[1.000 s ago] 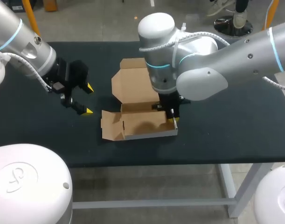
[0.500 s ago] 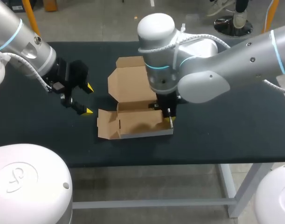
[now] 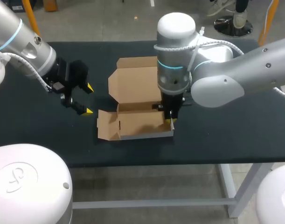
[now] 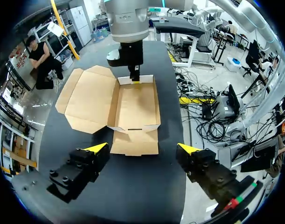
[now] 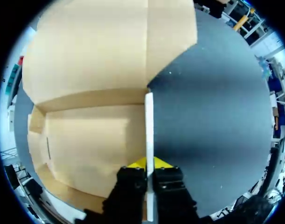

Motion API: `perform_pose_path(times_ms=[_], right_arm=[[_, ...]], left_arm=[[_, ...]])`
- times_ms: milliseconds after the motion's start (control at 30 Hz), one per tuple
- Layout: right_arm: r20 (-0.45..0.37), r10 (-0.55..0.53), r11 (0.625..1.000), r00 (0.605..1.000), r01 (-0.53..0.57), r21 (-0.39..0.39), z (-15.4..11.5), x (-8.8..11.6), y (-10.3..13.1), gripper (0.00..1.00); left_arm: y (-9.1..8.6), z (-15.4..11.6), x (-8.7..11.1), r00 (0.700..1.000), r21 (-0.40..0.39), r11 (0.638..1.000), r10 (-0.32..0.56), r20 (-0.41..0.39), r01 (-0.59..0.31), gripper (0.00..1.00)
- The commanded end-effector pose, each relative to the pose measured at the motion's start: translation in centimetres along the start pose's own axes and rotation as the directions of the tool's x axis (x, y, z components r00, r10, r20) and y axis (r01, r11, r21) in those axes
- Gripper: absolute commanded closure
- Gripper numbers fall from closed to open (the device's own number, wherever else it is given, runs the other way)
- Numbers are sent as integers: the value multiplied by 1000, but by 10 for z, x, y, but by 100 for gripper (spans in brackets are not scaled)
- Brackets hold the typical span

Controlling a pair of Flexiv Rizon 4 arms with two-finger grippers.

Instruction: Assemble the packaging by folding the flat box into shape, placing the metal phone stand inside, and closing the box properly

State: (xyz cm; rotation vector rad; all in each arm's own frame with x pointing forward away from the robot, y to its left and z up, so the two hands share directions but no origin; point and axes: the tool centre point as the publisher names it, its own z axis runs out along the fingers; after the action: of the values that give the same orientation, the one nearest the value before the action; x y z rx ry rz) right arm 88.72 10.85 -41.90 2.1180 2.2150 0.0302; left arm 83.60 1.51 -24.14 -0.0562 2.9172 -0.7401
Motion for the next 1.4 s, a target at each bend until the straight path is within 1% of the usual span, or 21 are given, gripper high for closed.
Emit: perform_pose_path(times_ms=[33,433,1067,1100,1133,1167,1200,1233,1267,1300,1333,1367,1400], right_arm=[[3,-1,1000,1000,1,9,-1,1,1,100],[-6,20,1000,1000,-20,24,1,-1,1,100],[-6,20,1000,1000,-20,24,1,-1,1,100],[-6,20,1000,1000,-20,24,1,-1,1,100],[-6,20,1000,1000,-20,24,1,-1,1,100],[-6,20,1000,1000,-20,24,1,-1,1,100],[-6,20,1000,1000,-20,24,1,-1,1,100],[-6,20,1000,1000,-20,24,1,-1,1,100],[-6,20,1000,1000,-20,24,1,-1,1,100],[-6,20,1000,1000,-20,24,1,-1,1,100],[-6,20,1000,1000,-20,24,1,-1,1,100],[-6,20,1000,1000,-20,24,1,-1,1,100],[-6,20,1000,1000,-20,24,1,-1,1,100]], left_arm=[[0,-1,0,1000,-5,1000,-1,-1,1,0],[0,-1,0,1000,-5,1000,-1,-1,1,0],[0,-1,0,1000,-5,1000,-1,-1,1,0],[-2,1,-2,1000,-23,1000,-19,-6,19,0],[-2,3,-3,997,-17,997,-77,-8,77,0],[-2,3,-5,989,-2,989,-145,-34,145,0],[-1,3,-5,977,14,978,-209,-41,209,0],[0,3,-4,957,30,958,-285,-48,287,0],[1,1,-5,925,39,925,-375,-59,377,0],[2,1,-4,883,36,883,-466,-58,468,0],[2,2,-3,832,34,832,-552,-63,554,0],[4,2,-4,746,24,746,-663,-63,666,0],[5,2,-5,672,17,673,-737,-73,740,0]])
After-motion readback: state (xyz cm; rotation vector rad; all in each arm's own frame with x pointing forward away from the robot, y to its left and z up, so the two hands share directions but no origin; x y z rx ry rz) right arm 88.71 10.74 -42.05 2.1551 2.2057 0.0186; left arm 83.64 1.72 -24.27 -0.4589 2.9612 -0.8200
